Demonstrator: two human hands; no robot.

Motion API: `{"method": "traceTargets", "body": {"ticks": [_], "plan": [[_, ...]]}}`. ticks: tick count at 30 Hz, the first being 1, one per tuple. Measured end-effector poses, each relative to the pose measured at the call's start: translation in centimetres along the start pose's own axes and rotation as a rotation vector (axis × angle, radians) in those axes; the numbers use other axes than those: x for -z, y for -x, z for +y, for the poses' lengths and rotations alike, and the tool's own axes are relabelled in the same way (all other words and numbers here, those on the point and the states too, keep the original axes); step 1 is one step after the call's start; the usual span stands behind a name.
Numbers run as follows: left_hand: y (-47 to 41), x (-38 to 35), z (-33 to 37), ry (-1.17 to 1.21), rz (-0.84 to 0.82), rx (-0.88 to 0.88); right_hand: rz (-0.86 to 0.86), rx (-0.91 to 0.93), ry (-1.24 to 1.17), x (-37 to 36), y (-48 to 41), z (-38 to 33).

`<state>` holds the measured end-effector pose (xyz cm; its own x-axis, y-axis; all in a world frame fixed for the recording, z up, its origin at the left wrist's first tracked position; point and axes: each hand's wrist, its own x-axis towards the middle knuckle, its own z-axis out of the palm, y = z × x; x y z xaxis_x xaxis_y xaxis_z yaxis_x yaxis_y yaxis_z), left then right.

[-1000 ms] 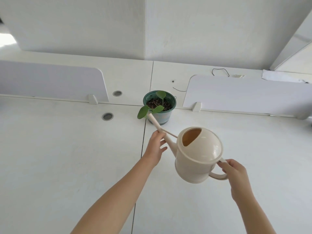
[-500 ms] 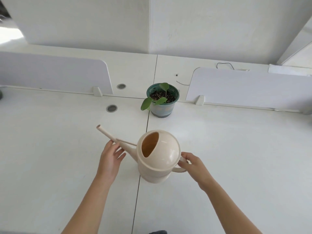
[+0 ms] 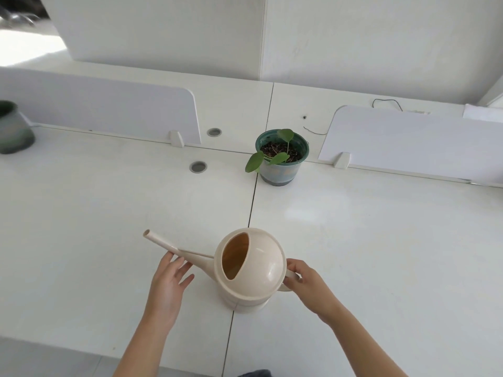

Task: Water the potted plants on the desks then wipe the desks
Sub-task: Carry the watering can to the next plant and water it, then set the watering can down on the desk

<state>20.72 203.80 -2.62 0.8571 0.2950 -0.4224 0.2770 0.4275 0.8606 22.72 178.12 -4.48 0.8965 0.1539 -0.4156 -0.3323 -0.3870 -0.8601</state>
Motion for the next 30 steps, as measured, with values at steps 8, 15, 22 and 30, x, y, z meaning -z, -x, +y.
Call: {"method": "traceTargets", "body": {"ticks": [8,15,22,30], "plan": [[0.5,0.3,-0.6,-0.116,0.064,0.035,-0.006,0.002,-0.043,0.0,0.4,-0.2],[2.8,-1.1,0.6,-0.299,0.167,-0.085,0.099,0.106,-0.121,2.4,0.3,-1.7],[-1.0,-5.9,3.9,-0.347,0.074,-0.204,0.179,0.149,-0.157,5.4,-2.9,-4.4],[-12.0,-15.5,6.4,-0.370,-0.047,-0.240,0.370,0.153,-0.214,8.1,-12.0,-9.0]]}}
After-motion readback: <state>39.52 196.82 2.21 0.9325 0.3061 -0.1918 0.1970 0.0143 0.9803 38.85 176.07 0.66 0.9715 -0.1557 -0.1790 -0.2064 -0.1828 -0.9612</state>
